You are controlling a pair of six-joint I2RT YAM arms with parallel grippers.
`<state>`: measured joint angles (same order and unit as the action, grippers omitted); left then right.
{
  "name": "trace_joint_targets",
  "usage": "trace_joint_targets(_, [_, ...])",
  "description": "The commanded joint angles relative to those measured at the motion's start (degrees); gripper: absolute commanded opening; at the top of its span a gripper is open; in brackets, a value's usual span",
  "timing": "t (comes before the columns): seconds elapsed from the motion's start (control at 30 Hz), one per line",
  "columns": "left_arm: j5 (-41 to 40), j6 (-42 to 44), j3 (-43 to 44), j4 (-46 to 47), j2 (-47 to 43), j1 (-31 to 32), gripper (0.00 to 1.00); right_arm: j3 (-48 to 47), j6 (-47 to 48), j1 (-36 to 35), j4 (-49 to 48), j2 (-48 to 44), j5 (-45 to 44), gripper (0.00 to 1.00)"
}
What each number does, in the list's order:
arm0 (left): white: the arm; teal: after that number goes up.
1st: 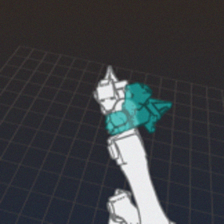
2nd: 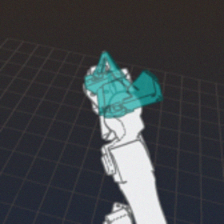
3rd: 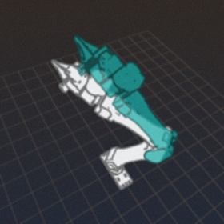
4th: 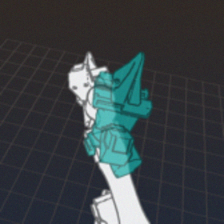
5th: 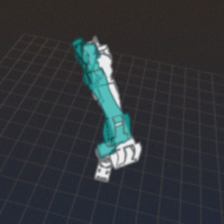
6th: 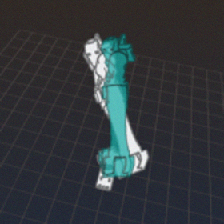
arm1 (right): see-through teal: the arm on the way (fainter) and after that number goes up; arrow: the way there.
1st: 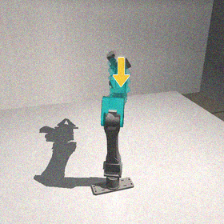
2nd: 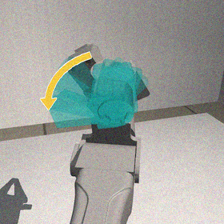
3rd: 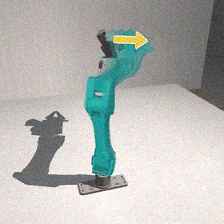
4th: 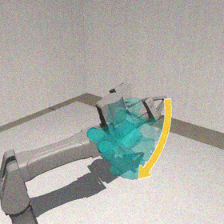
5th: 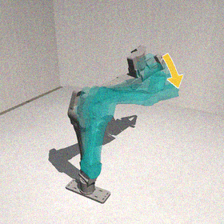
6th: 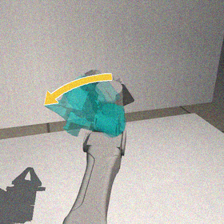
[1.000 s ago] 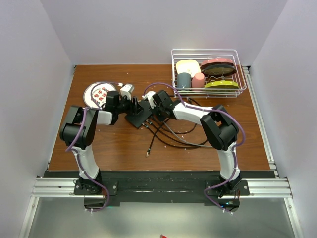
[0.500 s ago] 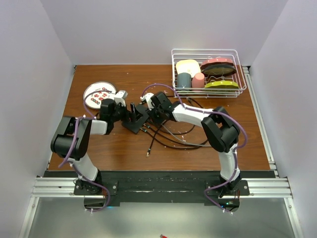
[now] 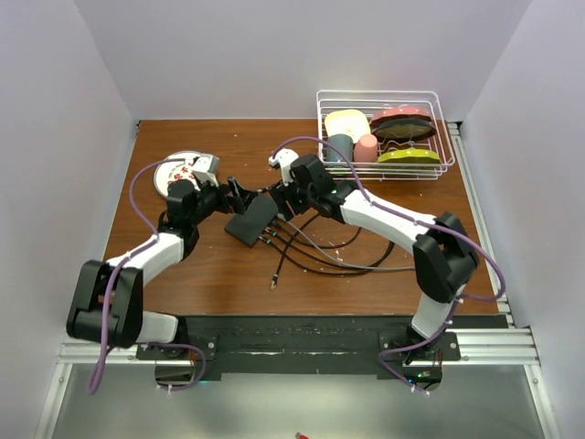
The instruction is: Insert the plug into the switch port
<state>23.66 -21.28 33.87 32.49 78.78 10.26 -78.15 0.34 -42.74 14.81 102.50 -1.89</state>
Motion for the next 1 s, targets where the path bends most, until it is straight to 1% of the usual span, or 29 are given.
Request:
trace_joint_targets(0.0, [-3.3,-1.7,0.6,-2.9,-7.5,-0.2,1.0,2.6,-2.1,-0.1,-2.2,-8.5,-2.1,0.77])
trace_joint_targets(0.1, [-5.5,0.1,2.3,-8.4,-11.4,-0.2,1.0,4.5,-2.7,-0.2,-2.3,-12.0,-2.8,0.8])
trace_joint_targets(0.13, [-6.2,0.4,3.2,-11.6,-12.5,-0.2,1.0,4.8,-2.9,-0.2,-2.1,-14.1,-2.7,0.81])
trace_joint_targets(0.27, [-10.5,1.1,4.4,-16.3,-17.3,-0.2,1.0,8.5,-3.6,-0.1,-2.8,-18.5,-3.1,0.85])
trace_joint_targets(0.33, [-11.4,1.6,4.6,-18.0,-19.9,-0.2,1.0,9.9,-3.7,-0.1,-3.4,-19.8,-3.6,0.86])
trace_joint_targets(0.5, [-13.4,1.7,3.7,-18.5,-24.6,-0.2,1.0,15.5,-4.2,-0.1,-6.4,-24.2,-3.4,0.91])
trace_joint_targets(0.6, [-13.7,1.8,3.8,-19.1,-25.4,-0.2,1.0,16.7,-4.6,-0.1,-7.3,-25.9,-3.6,0.92])
trace_joint_targets(0.67, [-12.3,1.9,3.6,-18.7,-25.3,-0.2,1.0,17.0,-4.8,-0.1,-7.4,-26.6,-3.3,0.93])
trace_joint_targets(0.83, [-13.0,1.9,4.0,-20.0,-25.5,-0.2,1.0,18.4,-4.9,-0.1,-9.7,-29.1,-2.9,0.98])
trace_joint_targets(0.93, [-13.5,1.9,2.4,-18.2,-26.7,-0.2,1.0,19.0,-4.7,-0.1,-9.8,-30.5,-3.2,0.99])
trace_joint_targets(0.97, [-13.9,1.9,2.4,-18.3,-26.8,-0.2,1.0,20.0,-5.0,-0.1,-11.5,-31.1,-3.5,0.99])
